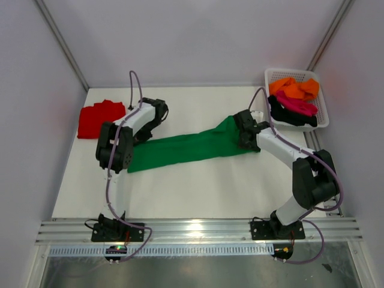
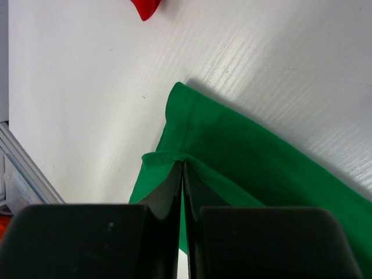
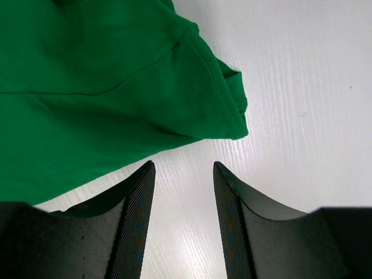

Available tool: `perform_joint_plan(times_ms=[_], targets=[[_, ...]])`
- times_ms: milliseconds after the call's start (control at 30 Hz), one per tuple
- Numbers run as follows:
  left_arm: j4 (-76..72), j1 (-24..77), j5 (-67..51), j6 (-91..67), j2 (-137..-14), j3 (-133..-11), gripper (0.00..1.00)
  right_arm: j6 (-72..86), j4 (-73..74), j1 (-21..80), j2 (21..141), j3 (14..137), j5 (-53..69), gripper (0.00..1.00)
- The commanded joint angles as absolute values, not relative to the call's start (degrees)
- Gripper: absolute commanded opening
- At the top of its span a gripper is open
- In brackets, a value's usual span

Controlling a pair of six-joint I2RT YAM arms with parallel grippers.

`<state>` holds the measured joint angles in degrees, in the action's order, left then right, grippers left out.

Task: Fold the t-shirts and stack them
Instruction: Fold the other side of the tshirt into a rectangle

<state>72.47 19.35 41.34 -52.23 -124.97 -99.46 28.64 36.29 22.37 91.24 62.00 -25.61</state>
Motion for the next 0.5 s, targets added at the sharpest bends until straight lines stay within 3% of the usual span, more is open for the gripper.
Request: perform_joint_plan(times_ms=[0, 233, 300, 333, 433, 467], targets=[[71.0, 18.5, 43.6, -51.5, -125.7, -100.8, 0.02, 29.0, 35.1, 22.2, 88.8, 61.9, -27.1, 0.49], [70.8, 17.6, 43.9, -53.3, -128.1, -100.9, 0.07, 28.7, 35.2, 22.2, 86.9, 60.1, -27.8, 0.49], [71.2, 17.2, 44.3, -53.7, -128.6, -101.1, 0.29, 28.7, 34.8, 22.2, 86.3, 59.1, -27.3, 0.49], [71.5, 17.1, 44.8, -54.5, -129.1, -101.2, 0.50, 28.8, 34.5, 22.2, 86.0, 58.6, -27.2, 0.49], [74.1, 17.0, 46.4, -56.4, -129.6, -101.9, 0.75, 29.2, 33.3, 22.2, 84.2, 56.8, -26.5, 0.50], [74.4, 17.0, 46.7, -56.4, -129.5, -101.9, 0.79, 29.2, 33.0, 22.2, 83.8, 56.3, -26.3, 0.50]])
